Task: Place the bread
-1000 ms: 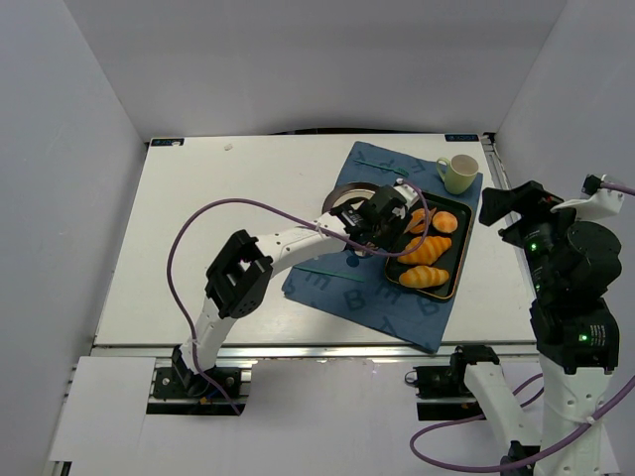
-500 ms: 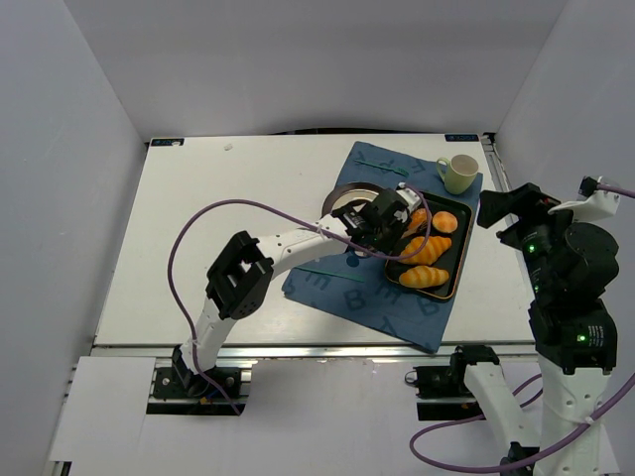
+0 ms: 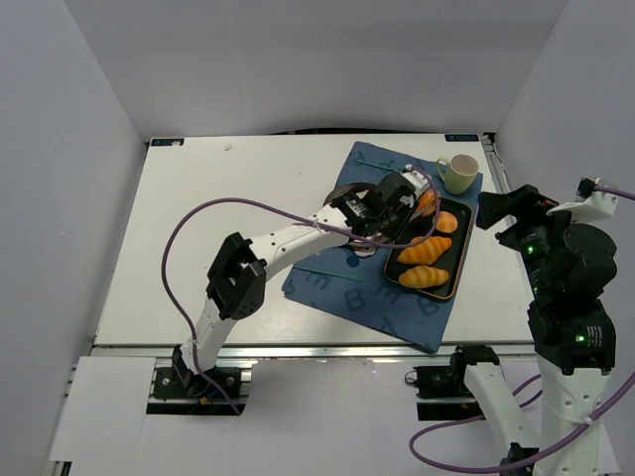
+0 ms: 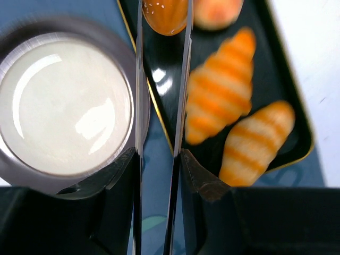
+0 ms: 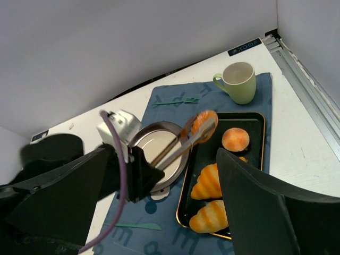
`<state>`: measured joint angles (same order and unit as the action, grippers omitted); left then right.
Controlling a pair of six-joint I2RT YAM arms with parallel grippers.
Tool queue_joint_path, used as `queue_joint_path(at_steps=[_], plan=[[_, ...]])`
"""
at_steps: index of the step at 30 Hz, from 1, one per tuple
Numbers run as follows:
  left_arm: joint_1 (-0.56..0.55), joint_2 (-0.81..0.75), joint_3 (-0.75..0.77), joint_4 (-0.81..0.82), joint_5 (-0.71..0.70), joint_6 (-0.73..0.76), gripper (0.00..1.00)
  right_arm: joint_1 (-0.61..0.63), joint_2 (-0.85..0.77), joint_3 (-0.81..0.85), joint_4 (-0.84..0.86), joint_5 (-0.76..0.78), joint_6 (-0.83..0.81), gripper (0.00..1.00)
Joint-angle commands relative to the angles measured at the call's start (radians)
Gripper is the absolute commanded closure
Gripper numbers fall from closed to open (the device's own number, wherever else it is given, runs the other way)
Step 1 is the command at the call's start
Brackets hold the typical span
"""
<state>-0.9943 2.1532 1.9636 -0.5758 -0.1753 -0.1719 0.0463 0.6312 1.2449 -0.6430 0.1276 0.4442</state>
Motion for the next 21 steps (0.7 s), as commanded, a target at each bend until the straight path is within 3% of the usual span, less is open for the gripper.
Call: queue_joint_path(at_steps=[1,7,10,21], plan=[[-0.006,-0.047,0.113,-0.002,-0.048,0.017,0.74,0.001,-0.011,-0.001,0.040,-0.009,0.008,0.11],[-0.006,-0.047,0.207,-0.047,-0.087,0.018,0.73,0.001,-0.013,0.004,0.036,-0.025,0.013,0.11],[-0.004,-0.093,0.169,-0.067,-0.160,0.020,0.73,0.001,-0.016,0.004,0.034,-0.023,0.011,0.11],[0.009,-0.344,-0.257,-0.006,-0.259,-0.017,0.71,0.001,-0.025,-0.028,0.051,-0.049,0.021,0.11]])
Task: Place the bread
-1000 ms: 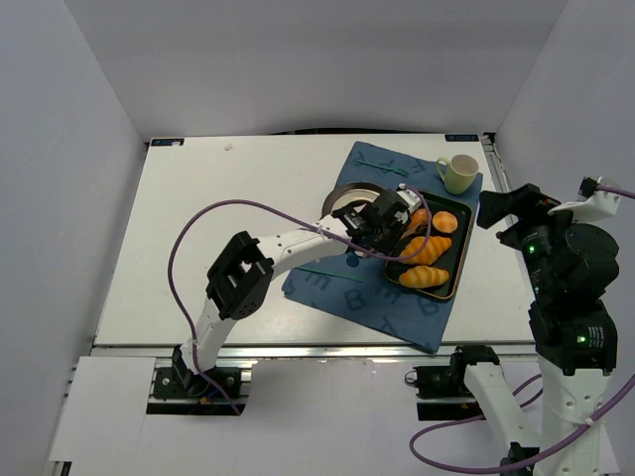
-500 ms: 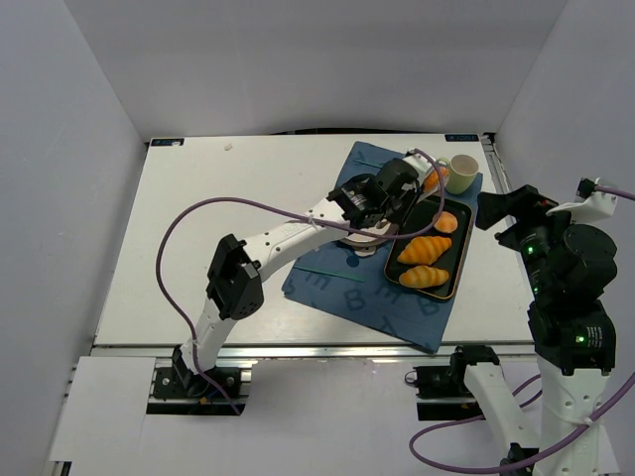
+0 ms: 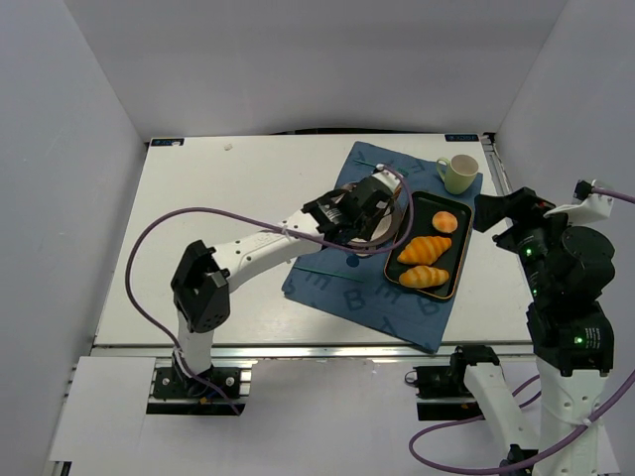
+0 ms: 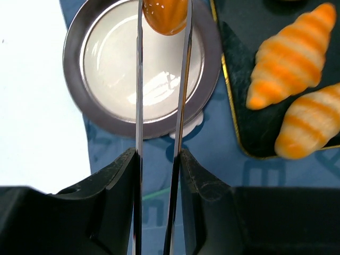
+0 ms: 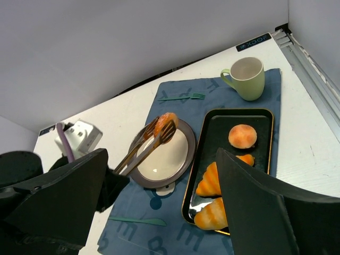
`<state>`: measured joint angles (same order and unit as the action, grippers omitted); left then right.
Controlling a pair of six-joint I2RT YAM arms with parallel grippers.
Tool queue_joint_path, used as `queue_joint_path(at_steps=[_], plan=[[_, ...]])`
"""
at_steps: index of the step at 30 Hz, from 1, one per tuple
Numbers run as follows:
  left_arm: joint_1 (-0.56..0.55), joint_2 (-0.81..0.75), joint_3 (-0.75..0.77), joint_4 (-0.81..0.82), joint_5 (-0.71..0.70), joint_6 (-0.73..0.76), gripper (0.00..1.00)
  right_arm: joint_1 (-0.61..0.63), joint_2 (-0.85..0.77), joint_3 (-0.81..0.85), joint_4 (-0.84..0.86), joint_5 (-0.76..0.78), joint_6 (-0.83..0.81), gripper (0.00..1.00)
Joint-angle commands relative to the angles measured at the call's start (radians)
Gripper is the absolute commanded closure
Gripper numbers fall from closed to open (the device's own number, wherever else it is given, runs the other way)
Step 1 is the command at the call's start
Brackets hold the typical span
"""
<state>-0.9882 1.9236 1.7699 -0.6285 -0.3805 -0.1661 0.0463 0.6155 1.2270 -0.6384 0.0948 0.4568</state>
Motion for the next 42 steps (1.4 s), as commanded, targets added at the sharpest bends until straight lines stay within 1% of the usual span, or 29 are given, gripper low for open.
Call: queue_joint_path(at_steps=[1,4,7,14,16,17,19,22,25,33,37,42], plan=[[0.003,-0.123,-0.085,0.053,-0.058,-0.027,0.71,0.001,-0.010,-0.012,0.048,-0.017,0.009,0.11],[0.013,-0.138,-0.154,0.082,-0.054,-0.042,0.71,0.001,-0.011,-0.015,0.049,-0.021,0.010,0.11],[0.013,-0.138,-0.193,0.082,-0.067,-0.052,0.71,0.003,-0.013,-0.020,0.051,-0.023,0.010,0.11],[0.029,-0.143,-0.266,0.113,-0.074,-0.065,0.70,0.001,-0.016,-0.030,0.051,-0.027,0.008,0.11],[0.034,-0.141,-0.276,0.124,-0.072,-0.075,0.68,0.001,-0.017,-0.034,0.052,-0.027,0.008,0.11],[0.036,-0.137,-0.279,0.125,-0.063,-0.075,0.67,0.001,-0.017,-0.038,0.054,-0.027,0.006,0.11],[0.036,-0.132,-0.276,0.125,-0.052,-0.082,0.54,0.001,-0.019,-0.044,0.059,-0.029,0.006,0.11],[0.036,-0.138,-0.286,0.134,-0.052,-0.092,0.41,0.001,-0.017,-0.044,0.057,-0.032,0.006,0.11],[0.036,-0.147,-0.287,0.132,-0.052,-0.095,0.37,0.001,-0.017,-0.049,0.059,-0.029,0.006,0.11],[0.036,-0.173,-0.297,0.130,-0.055,-0.096,0.37,0.001,-0.020,-0.055,0.060,-0.037,0.011,0.11],[0.034,-0.196,-0.265,0.107,-0.067,-0.096,0.38,0.001,-0.019,-0.050,0.060,-0.037,0.013,0.11],[0.037,-0.284,-0.247,0.081,-0.084,-0.105,0.40,0.001,-0.017,-0.050,0.062,-0.041,0.014,0.11]])
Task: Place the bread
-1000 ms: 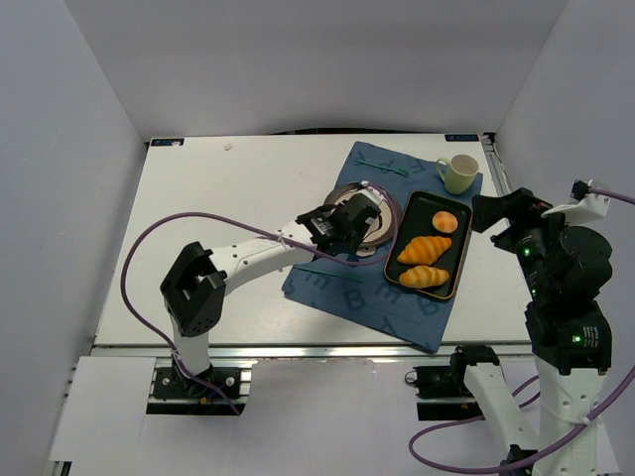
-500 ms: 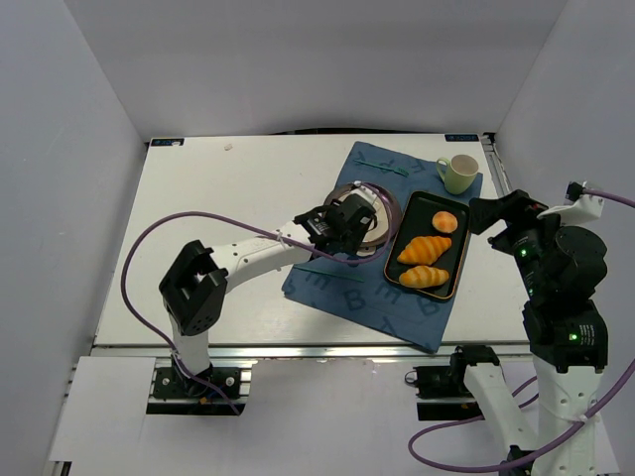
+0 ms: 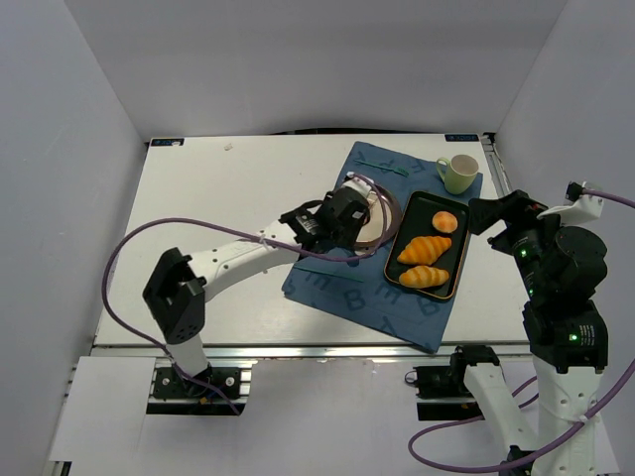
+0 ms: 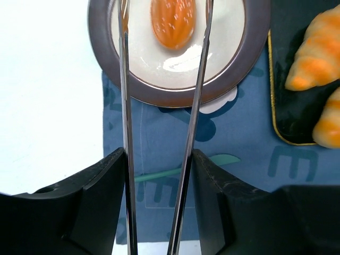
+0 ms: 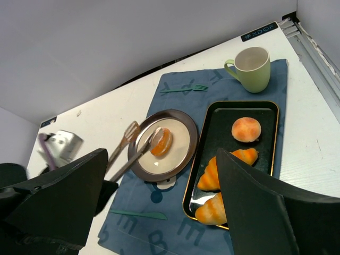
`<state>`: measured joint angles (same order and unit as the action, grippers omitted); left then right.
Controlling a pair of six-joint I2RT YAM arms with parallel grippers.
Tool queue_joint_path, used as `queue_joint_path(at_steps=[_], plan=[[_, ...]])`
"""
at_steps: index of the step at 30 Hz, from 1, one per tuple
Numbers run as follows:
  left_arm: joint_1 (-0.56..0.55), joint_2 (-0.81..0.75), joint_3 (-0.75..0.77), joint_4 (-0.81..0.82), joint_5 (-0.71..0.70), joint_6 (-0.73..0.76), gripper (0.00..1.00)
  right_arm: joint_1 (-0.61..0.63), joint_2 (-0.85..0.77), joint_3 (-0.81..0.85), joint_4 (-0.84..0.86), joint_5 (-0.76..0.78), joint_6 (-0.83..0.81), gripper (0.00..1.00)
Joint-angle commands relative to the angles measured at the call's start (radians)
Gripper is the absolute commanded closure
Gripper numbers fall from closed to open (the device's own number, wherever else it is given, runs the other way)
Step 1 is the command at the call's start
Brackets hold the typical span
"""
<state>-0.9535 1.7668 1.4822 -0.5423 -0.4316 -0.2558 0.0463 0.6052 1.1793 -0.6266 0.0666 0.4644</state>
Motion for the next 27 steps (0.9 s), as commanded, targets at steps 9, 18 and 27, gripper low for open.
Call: queue_joint_path(at_steps=[9,18,27], plan=[[0.231,-0.286,-0.137,0.117,0.052,-0.027,0.40,0.001,-0.007,-0.024,0.076,-0.042,0.016,0.12],[0.423,-0.043,0.085,0.191,0.212,0.113,0.40,0.001,0.010,-0.093,0.136,-0.048,0.008,0.12],[0.493,0.359,0.374,0.191,0.303,0.164,0.41,0.001,0.057,-0.148,0.234,-0.057,-0.038,0.12]])
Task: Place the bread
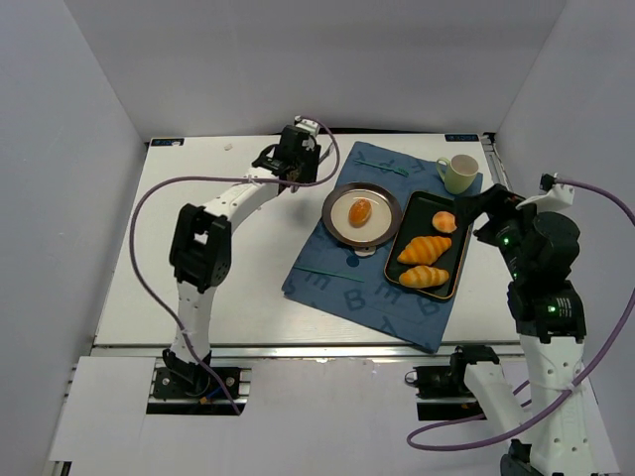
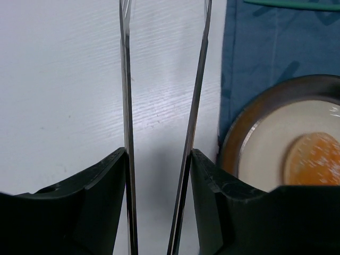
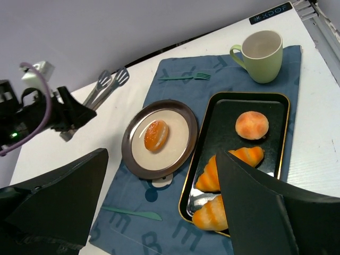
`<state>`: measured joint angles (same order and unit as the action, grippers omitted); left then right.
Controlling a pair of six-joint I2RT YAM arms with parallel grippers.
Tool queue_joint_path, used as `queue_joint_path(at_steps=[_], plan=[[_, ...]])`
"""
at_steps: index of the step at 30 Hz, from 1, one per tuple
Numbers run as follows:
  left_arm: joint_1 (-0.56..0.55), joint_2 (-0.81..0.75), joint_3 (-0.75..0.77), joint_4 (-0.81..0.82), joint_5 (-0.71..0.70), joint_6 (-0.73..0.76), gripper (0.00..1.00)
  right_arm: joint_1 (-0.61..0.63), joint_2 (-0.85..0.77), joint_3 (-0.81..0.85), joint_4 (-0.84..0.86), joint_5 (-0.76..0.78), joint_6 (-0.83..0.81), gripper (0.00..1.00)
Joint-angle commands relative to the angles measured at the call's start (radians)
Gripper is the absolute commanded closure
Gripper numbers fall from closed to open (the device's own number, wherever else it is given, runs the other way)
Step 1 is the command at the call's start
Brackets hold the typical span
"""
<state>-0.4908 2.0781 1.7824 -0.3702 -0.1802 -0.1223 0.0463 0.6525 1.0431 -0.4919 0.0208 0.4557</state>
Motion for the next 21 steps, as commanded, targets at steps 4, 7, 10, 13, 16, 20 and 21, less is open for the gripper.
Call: queue_joint_path(at_steps=[4,7,10,13,16,20,21], plan=[[0.060,0.132,0.095,0.069,0.082,0.029,0.41,0.001,0.029,-0.040,0.133,-0.042,-0.044,0.12],[0.064,0.181,0.101,0.097,0.110,0.044,0.41,0.001,0.039,-0.063,0.148,-0.039,-0.055,0.12],[0.064,0.220,0.109,0.116,0.140,0.056,0.41,0.001,0.047,-0.094,0.168,-0.041,-0.054,0.12],[0.064,0.252,0.118,0.128,0.159,0.066,0.39,0.001,0.056,-0.117,0.185,-0.054,-0.054,0.12],[0.067,0.298,0.158,0.120,0.162,0.075,0.31,0.001,0.065,-0.123,0.194,-0.062,-0.049,0.12],[0.067,0.318,0.183,0.117,0.151,0.073,0.17,0.001,0.075,-0.118,0.196,-0.059,-0.052,0.11],[0.069,0.312,0.173,0.125,0.142,0.073,0.14,0.001,0.075,-0.115,0.196,-0.059,-0.054,0.12]])
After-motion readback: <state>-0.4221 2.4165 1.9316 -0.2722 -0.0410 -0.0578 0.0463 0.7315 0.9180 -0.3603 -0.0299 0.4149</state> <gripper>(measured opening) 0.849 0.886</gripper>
